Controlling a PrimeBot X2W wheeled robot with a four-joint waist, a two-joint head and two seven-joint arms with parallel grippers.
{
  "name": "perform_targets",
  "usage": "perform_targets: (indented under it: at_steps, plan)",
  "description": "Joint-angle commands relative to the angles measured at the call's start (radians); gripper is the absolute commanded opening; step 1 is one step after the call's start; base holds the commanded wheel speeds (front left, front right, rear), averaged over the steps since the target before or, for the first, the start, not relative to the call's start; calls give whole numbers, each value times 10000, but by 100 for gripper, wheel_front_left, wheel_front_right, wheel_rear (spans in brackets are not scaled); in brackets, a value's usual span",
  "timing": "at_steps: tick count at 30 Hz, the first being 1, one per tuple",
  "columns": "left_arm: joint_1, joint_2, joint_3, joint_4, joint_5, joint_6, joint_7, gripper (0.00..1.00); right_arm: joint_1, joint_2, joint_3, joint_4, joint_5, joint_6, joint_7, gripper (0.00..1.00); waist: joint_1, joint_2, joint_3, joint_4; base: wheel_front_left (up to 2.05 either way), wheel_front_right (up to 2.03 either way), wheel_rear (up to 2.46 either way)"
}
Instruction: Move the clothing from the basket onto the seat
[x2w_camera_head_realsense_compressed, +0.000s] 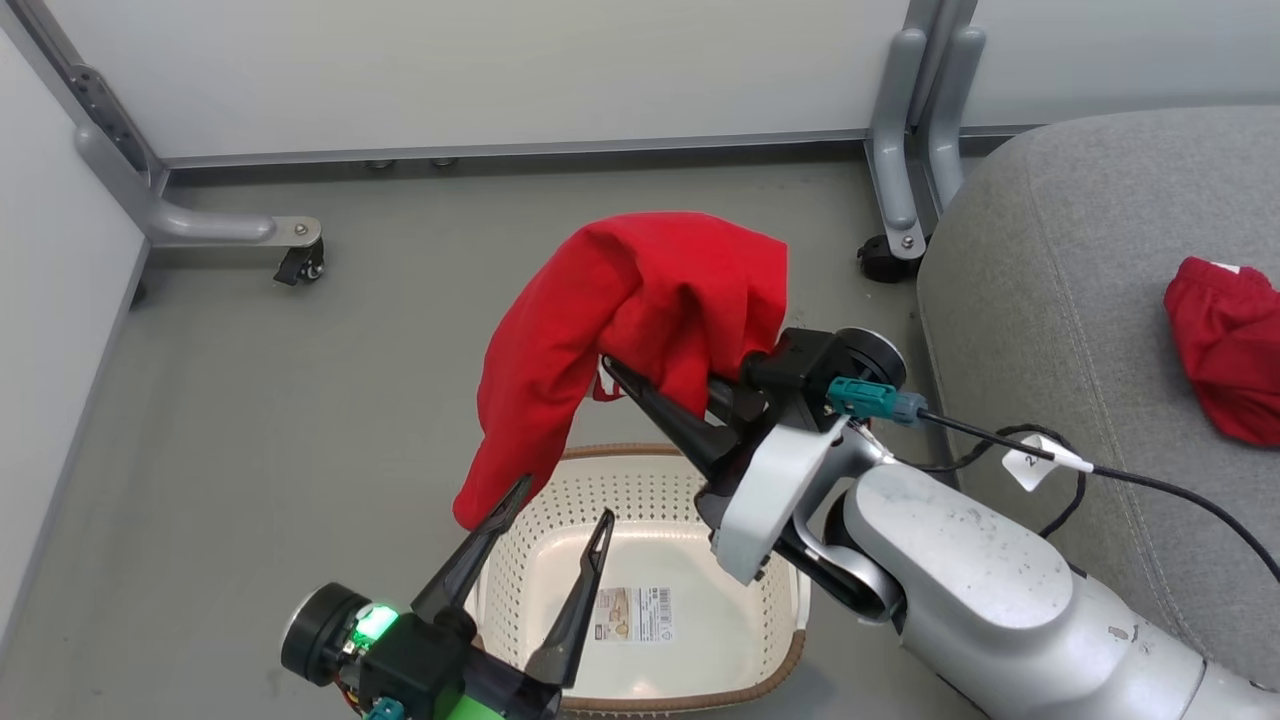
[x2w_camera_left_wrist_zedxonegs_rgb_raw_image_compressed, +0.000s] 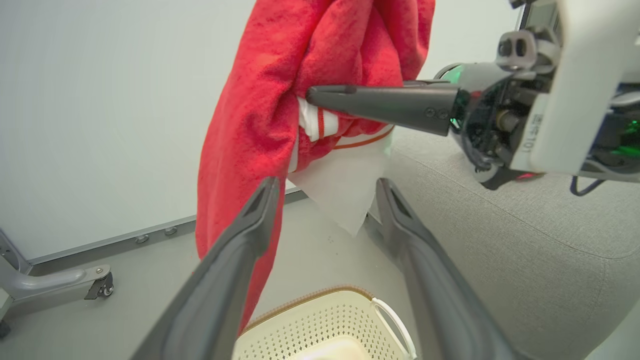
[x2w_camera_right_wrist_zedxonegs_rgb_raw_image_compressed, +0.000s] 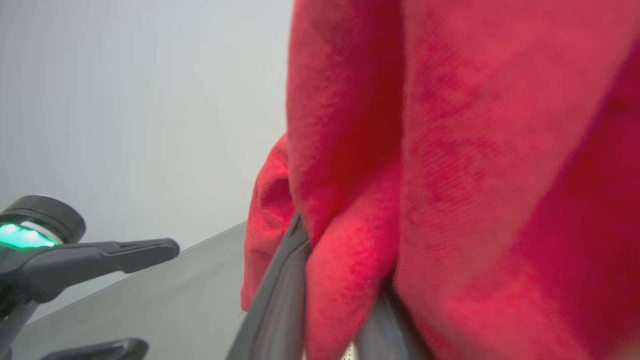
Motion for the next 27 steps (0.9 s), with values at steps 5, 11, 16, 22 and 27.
perform_targets:
  at_steps: [5, 11, 16, 22, 27]
  plan:
    - [28, 87, -6, 91, -70, 12, 14, 100, 396, -15, -350, -75, -194, 1, 12, 0, 0, 0, 137, -229, 0, 0, 0]
    - [-165, 258, -91, 74, -34, 12, 131, 100, 643, 19, -691, -127, -371, 1, -39, 0, 0, 0, 308, -712, 0, 0, 0]
    - [-369, 360, -156, -36, 4, 20, 258, 100, 809, 89, -1027, -134, -504, 1, -134, 0, 0, 0, 596, -1379, 0, 0, 0]
    - [-681, 552, -288, -162, 73, -51, 415, 100, 941, 148, -1515, -145, -668, 1, -337, 0, 0, 0, 988, -2336, 0, 0, 0]
    - [-947, 720, -380, -307, 124, -62, 628, 100, 1150, 194, -1939, -57, -799, 1, -530, 0, 0, 0, 1257, -3213, 0, 0, 0]
